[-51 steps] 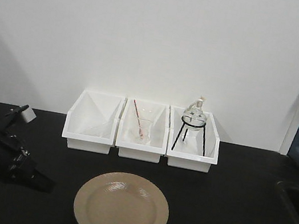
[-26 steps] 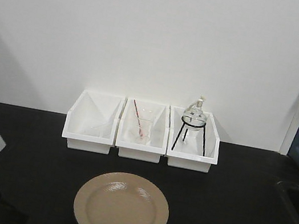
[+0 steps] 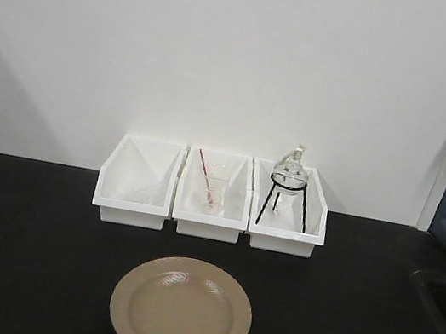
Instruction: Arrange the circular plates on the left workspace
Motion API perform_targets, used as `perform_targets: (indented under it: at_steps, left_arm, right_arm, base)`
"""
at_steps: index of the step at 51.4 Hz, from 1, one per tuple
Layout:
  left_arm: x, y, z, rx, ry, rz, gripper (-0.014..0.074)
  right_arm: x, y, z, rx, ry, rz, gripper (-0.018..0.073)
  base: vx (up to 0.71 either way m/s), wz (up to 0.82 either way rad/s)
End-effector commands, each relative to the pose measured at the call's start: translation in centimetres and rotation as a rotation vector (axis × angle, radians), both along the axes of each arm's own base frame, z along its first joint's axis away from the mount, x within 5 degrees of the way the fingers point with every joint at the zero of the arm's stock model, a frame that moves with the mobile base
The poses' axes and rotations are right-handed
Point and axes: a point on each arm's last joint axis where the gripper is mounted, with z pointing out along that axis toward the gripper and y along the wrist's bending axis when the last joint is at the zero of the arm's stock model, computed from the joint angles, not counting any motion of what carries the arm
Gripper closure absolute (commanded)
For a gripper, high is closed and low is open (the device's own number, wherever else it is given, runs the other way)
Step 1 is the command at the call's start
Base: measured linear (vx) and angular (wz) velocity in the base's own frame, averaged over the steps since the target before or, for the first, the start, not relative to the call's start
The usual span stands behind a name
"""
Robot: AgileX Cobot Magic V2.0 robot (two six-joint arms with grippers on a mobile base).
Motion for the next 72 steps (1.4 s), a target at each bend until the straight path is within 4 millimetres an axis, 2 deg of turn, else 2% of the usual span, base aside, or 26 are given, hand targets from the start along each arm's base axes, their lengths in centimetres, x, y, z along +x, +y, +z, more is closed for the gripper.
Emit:
perform_targets:
  at_steps: [1,8,12,16,21,30,36,44,55,65,72]
  left_arm:
    - [0.1,-0.2,1.4,-0.048,-0.047,0.020,0.0597]
    - [0.0,-0.3,1.3,-0.051,-0.042,0.012,0.0597]
    - [0.0,-0.3,1.3,-0.052,-0.039,0.007,0.0597]
    - [-0.2,-0.4,1.3,-0.051,-0.032,-0.007,0.0596]
    - [-0.3,-0.4,1.2,-0.045,-0.024,-0.023,0.0596]
    - [-0.4,-0.5,1.2,-0.040,-0.018,-0.034,0.0596]
    - [-0.4,-0.4,1.2,-0.039,-0.018,-0.034,0.0596]
    - [-0.4,-0.5,1.2,-0.042,-0.018,-0.034,0.0596]
    - [-0.4,-0.5,1.2,-0.042,-0.018,-0.033,0.0596]
    - [-0.3,-0.4,1.2,-0.041,-0.021,-0.030,0.0596]
    - [-0.3,-0.4,1.2,-0.039,-0.024,-0.024,0.0596]
  right_arm:
    - [0.9,0.1,0.5,0.063,-0.050,-0.023,0.0071]
    - [1.8,0.8,-0.4,0.193,-0.082,-0.037,0.0094]
    - [2.2,1.0,-0.4,0.240,-0.104,-0.054,0.0174]
    - [2.3,1.0,-0.4,0.245,-0.113,-0.063,0.0314]
    - [2.4,0.9,-0.4,0.234,-0.119,-0.064,0.0571]
    - [2.2,1.1,-0.2,0.251,-0.118,-0.053,0.0571]
    - [2.1,1.2,0.8,0.245,-0.147,-0.048,0.0568]
    - [1.7,1.5,3.9,0.232,-0.260,-0.070,0.0568]
    - [1.6,2.2,7.6,0.317,-0.420,-0.144,0.0565]
    - [2.6,3.2,9.7,0.486,-0.557,-0.239,0.0565]
    - [3.8,5.1,10.4,0.559,-0.621,-0.271,0.0565]
  base:
    - [0.00,0.00]
    - [0.00,0.00]
    - [0.00,0.00]
    - [0.00,0.00]
    - [0.00,0.00]
    - [0.00,0.00]
    - [0.00,0.00]
    - [0.00,0.00]
    - [0.00,0.00]
    - [0.00,0.00]
    - [0.00,0.00]
